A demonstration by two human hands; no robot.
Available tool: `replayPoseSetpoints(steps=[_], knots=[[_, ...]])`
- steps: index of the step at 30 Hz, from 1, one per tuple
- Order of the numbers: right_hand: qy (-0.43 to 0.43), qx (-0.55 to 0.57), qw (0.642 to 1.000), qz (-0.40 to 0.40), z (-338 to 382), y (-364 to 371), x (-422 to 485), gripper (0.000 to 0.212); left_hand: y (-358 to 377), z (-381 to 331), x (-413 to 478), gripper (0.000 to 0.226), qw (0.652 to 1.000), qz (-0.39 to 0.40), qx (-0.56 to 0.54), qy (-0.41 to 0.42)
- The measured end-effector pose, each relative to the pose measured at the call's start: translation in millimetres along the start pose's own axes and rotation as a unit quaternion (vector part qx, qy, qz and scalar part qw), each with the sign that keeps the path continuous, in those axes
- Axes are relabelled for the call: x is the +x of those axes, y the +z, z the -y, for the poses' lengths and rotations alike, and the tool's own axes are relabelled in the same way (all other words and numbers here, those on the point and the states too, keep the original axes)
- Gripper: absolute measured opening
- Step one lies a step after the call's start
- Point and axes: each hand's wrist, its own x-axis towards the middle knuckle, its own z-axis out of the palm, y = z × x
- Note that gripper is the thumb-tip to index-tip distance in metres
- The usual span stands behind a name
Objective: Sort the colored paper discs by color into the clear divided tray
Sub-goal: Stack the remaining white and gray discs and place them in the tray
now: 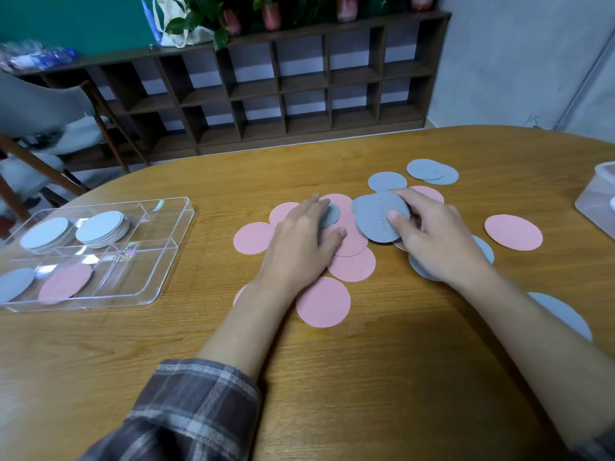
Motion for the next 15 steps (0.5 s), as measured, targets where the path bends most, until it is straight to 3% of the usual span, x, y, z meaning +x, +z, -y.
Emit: replayPoseSetpoints(steps=[15], knots=[[0.022, 0.001, 1.0, -0.004, 4.7, -0.6, -1.3, 0.032, -9.2, 9.8, 7.4, 0.043, 0.997, -0.013, 0.065, -0.044]])
